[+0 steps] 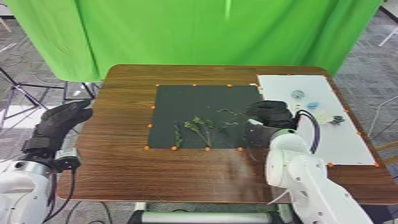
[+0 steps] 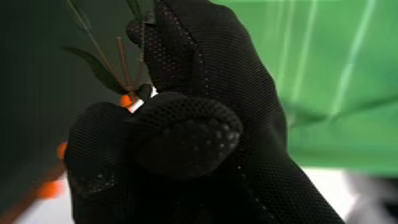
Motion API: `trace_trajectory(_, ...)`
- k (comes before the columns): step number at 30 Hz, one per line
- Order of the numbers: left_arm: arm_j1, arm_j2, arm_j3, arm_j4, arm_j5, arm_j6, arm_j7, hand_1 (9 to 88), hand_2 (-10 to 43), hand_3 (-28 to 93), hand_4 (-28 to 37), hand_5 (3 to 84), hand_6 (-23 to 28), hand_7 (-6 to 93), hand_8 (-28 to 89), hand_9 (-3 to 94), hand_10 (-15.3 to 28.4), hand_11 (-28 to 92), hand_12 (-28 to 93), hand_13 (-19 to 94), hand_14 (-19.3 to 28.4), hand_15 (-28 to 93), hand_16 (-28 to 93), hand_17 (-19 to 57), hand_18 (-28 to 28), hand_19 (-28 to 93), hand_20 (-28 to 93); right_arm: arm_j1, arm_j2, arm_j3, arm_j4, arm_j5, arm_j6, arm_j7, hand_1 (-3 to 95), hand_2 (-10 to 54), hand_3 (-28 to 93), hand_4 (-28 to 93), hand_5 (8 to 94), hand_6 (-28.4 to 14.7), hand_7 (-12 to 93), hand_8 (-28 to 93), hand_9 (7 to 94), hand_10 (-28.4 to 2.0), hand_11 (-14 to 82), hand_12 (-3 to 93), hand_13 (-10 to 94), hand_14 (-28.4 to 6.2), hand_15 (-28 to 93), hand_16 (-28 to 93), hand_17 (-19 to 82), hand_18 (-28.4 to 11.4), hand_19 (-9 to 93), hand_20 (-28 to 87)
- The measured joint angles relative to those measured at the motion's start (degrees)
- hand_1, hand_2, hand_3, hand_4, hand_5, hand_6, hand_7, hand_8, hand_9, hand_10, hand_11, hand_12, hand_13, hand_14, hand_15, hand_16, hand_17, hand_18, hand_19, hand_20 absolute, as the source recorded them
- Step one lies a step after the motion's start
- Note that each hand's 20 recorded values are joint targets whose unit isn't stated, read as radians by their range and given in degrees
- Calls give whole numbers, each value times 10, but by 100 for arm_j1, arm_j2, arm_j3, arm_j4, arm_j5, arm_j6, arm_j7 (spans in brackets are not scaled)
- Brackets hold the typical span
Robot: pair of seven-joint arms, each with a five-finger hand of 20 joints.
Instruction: Arrange flowers
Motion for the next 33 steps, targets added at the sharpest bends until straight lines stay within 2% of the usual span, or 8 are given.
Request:
trace_trajectory(3, 0, 6, 0, 0, 2, -7, -7, 321, 60, 612, -206, 447, 40, 146, -81, 461, 141, 228, 109, 361, 176, 155, -11, 35, 109, 99, 126, -14, -75, -4, 46, 484, 504, -21, 946, -95, -123, 403, 792, -60, 280, 112, 933, -136, 84, 355, 937, 5, 597, 175, 787, -11, 832, 410)
trace_trajectory(8, 0, 10, 0, 1, 4, -19, -16, 320, 59, 612, -205, 447, 39, 145, -82, 461, 142, 228, 109, 361, 176, 155, -11, 35, 109, 100, 126, -84, -201, 24, 42, 1109, 991, -90, 944, -95, -115, 395, 778, -58, 301, 99, 927, -135, 85, 356, 937, 2, 593, 175, 788, -13, 822, 422)
trace_trajectory(11, -1, 15, 0, 3, 5, -28, -23, 320, 59, 612, -205, 447, 39, 146, -81, 460, 142, 228, 109, 361, 176, 155, -11, 35, 109, 100, 126, -162, -270, 11, 17, 1255, 1286, -123, 779, -95, 383, 14, 772, -58, 314, 87, 920, -133, 84, 359, 937, 3, 589, 176, 792, -13, 800, 462)
trace_trajectory(12, -2, 18, 0, 3, 6, -31, -25, 320, 60, 611, -205, 446, 39, 146, -81, 461, 142, 228, 109, 361, 176, 155, -11, 35, 109, 100, 125, -188, -288, 1, 10, 1276, 1382, -129, 767, -95, 419, -14, 770, -57, 315, 85, 918, -133, 84, 358, 937, 3, 587, 176, 792, -14, 797, 463)
trace_trajectory(22, 24, 40, -27, -6, 7, -34, -33, 320, 59, 611, -204, 446, 39, 145, -82, 460, 142, 228, 109, 360, 176, 154, -10, 35, 109, 101, 125, -452, -402, -13, -33, 1548, 1521, -177, 759, -95, 444, -43, 751, -56, 341, 69, 905, -129, 79, 353, 937, 1, 571, 174, 791, -16, 788, 455)
trace_trajectory(33, 35, 44, -27, -10, 9, -34, -43, 320, 58, 611, -203, 446, 39, 145, -81, 461, 143, 228, 109, 361, 176, 154, -10, 35, 109, 101, 125, -546, -831, 8, 135, 2872, 1521, -1749, 752, -95, 465, -65, 729, -54, 389, 34, 896, -129, 76, 348, 937, -1, 564, 179, 787, -22, 778, 461)
